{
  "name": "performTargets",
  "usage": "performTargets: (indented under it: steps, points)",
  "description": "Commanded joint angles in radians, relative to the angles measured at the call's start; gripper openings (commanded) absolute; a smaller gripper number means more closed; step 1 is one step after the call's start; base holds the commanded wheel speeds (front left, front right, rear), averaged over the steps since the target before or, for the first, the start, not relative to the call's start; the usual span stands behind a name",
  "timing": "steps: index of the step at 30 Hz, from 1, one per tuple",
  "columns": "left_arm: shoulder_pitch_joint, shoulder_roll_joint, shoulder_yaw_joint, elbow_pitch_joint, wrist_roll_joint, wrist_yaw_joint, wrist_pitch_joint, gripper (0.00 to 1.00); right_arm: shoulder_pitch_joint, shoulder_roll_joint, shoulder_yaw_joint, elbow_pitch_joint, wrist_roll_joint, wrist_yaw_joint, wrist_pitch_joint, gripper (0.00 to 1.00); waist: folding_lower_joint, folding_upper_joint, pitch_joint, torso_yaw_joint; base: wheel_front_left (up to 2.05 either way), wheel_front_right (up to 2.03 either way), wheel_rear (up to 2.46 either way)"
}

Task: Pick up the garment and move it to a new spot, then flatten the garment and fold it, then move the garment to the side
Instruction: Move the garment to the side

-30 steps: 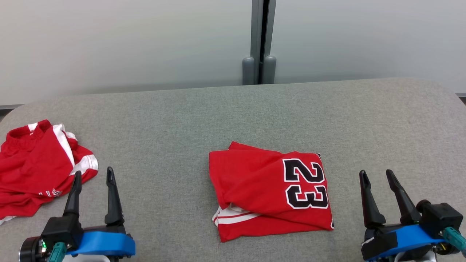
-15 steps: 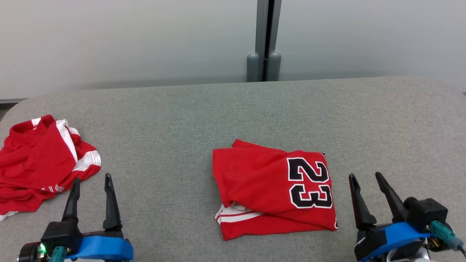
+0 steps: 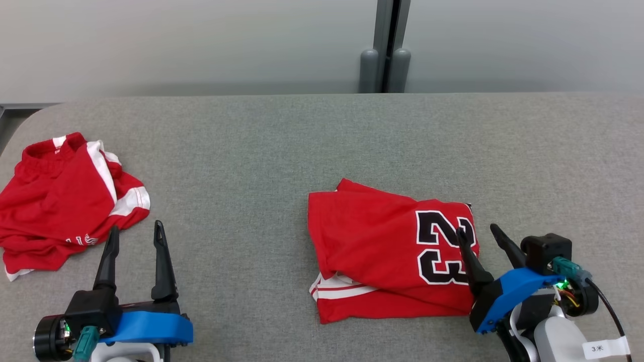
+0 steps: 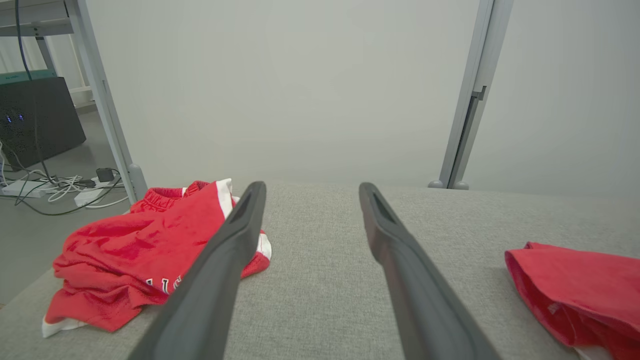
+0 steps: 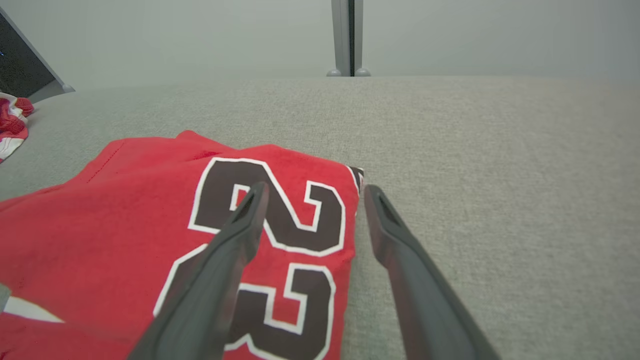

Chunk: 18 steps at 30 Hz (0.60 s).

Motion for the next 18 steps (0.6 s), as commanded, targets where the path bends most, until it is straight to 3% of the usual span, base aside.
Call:
performTargets:
  steps: [1,8,15,16,17,18]
  points:
    - [-0.016,-0.001,0.006,-0.004,0.007,-0.007,-0.004,1.0,-0.011,-0.001,-0.008,0.025,-0.009,0.001,0.0,1.0,0.0,0.0,0.009,0.009,0.0,0.0,0.0]
    - [-0.024,-0.016,0.017,0.001,0.016,-0.017,-0.004,1.0,-0.03,-0.001,-0.018,0.174,0.038,0.001,-0.012,1.0,0.0,0.0,0.034,0.026,0.0,0.0,0.0]
    - [-0.038,-0.028,0.022,0.013,0.026,-0.025,-0.004,1.0,-0.067,0.0,0.041,0.296,0.107,0.001,-0.025,1.0,0.0,0.0,0.048,0.033,0.0,0.0,0.0]
    - [-0.04,-0.029,0.024,0.015,0.027,-0.027,-0.004,1.0,-0.071,0.003,0.056,0.311,0.13,0.001,-0.021,0.83,0.0,0.0,0.049,0.034,0.0,0.0,0.0]
    - [-0.042,-0.03,0.026,0.017,0.027,-0.029,-0.004,1.0,-0.076,0.004,0.065,0.321,0.147,0.002,-0.029,0.27,0.0,0.0,0.05,0.034,0.0,0.0,0.0]
    - [-0.043,-0.031,0.027,0.018,0.028,-0.03,-0.004,1.0,-0.084,0.004,0.069,0.328,0.155,0.002,-0.036,0.0,0.0,0.0,0.051,0.033,0.0,0.0,0.0]
